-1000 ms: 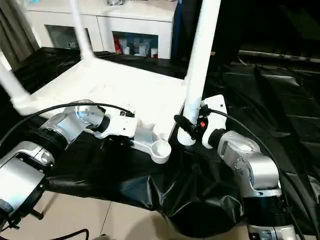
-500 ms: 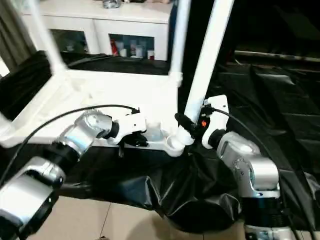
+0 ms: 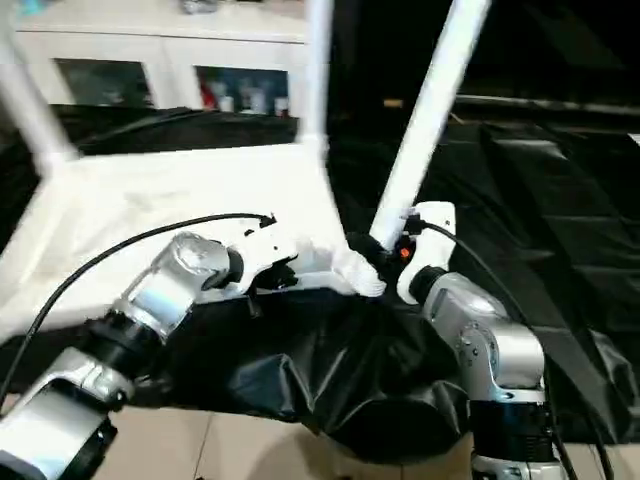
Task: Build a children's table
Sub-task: Rotate table base, then insert table leg to table base
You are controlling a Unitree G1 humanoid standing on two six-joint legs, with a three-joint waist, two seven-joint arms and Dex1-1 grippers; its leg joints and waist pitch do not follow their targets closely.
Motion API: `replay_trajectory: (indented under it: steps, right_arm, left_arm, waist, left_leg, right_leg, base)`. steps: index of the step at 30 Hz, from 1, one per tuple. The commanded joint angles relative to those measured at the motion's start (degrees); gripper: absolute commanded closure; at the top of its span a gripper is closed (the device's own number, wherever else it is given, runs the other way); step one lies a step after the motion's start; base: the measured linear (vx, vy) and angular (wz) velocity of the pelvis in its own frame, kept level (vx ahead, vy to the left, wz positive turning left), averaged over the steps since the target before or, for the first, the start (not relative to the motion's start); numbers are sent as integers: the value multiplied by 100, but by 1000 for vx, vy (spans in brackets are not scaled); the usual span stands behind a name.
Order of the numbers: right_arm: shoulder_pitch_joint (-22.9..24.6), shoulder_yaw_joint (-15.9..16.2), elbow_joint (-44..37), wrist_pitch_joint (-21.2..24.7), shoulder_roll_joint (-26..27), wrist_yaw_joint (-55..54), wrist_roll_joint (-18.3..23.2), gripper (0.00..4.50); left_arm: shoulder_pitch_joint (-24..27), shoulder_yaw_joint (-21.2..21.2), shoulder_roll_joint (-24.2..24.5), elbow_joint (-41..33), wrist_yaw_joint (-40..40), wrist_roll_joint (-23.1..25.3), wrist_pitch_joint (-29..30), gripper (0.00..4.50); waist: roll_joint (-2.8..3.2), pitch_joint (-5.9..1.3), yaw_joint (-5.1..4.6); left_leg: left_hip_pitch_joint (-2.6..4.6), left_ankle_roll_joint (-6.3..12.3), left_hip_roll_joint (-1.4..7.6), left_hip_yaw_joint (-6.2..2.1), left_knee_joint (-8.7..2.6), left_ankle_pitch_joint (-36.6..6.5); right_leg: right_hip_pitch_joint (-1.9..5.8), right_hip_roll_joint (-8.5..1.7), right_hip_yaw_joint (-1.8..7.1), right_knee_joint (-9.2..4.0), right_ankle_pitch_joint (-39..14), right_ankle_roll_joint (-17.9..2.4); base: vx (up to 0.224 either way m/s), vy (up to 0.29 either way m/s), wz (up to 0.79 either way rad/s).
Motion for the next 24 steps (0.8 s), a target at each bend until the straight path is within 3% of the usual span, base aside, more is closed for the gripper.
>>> replay_trajectory:
  steps: [1,3,4,8,9,10,14,19,21,24]
  right_arm:
    - [17,-4,7,-63,-20,-78,-121,257]
    - [32,37,1,-121,-48,-93,-198,257]
    - [46,103,10,-292,-104,-76,-326,257]
    - [36,74,38,-483,-99,-57,-352,257]
    - [29,81,51,-548,-114,-42,-379,257]
    - [21,81,67,-583,-131,-30,-393,257]
    - [-4,64,72,-602,-160,6,-411,257]
    - [-11,110,97,-683,-212,131,-411,257]
    - [5,178,45,-705,-249,239,-400,257]
    - [19,194,15,-717,-268,269,-398,257]
  left_arm:
    - [238,190,89,51,289,107,329,450]
    - [296,180,108,-104,291,109,380,450]
    - [470,119,161,-445,158,-24,82,450]
    - [631,31,225,-632,-159,-292,-523,450]
    - [660,-50,290,-653,-250,-325,-841,418]
    - [688,-83,323,-694,-339,-379,-986,418]
    - [733,46,268,-871,-548,-653,-860,382]
    - [557,83,304,-545,-578,-719,-1255,360]
    - [418,129,331,-234,-791,-891,-1684,360]
    - [285,122,348,15,-715,-849,-1962,360]
  waist:
    - [-113,-361,54]
    - [-121,-364,55]
    - [-155,-379,70]
    - [-133,-418,110]
    - [-127,-418,124]
    - [-131,-424,135]
    - [-114,-415,204]
    - [-114,-397,252]
    - [-104,-394,278]
    - [-110,-411,309]
  left_leg:
    - [-31,345,14,-43,-350,-1309]
    - [-44,384,11,-29,-344,-1197]
    - [-57,407,21,-33,-349,-1098]
    - [-86,487,68,-25,-354,-771]
    - [-86,515,88,-25,-358,-687]
    - [-85,528,101,-22,-356,-638]
    - [-52,519,126,2,-365,-595]
    - [-34,449,118,8,-375,-775]
    - [-29,423,94,13,-372,-825]
    - [-37,398,102,4,-370,-738]
  right_leg:
    - [276,-358,165,-586,-3211,-42]
    - [275,-365,181,-585,-3143,-80]
    - [289,-379,193,-556,-3059,-108]
    - [285,-371,250,-445,-2442,-296]
    - [280,-368,264,-417,-2223,-387]
    - [283,-371,280,-380,-2030,-460]
    - [274,-378,312,-327,-1717,-675]
    - [275,-382,321,-360,-1921,-608]
    - [271,-379,319,-395,-2068,-502]
    - [287,-377,322,-362,-1930,-482]
  base:
    - [0,0,0]
    - [0,0,0]
    - [0,0,0]
    - [0,0,0]
    - [0,0,0]
    - [0,0,0]
    - [0,0,0]
    - [0,0,0]
    - [0,0,0]
    - [0,0,0]
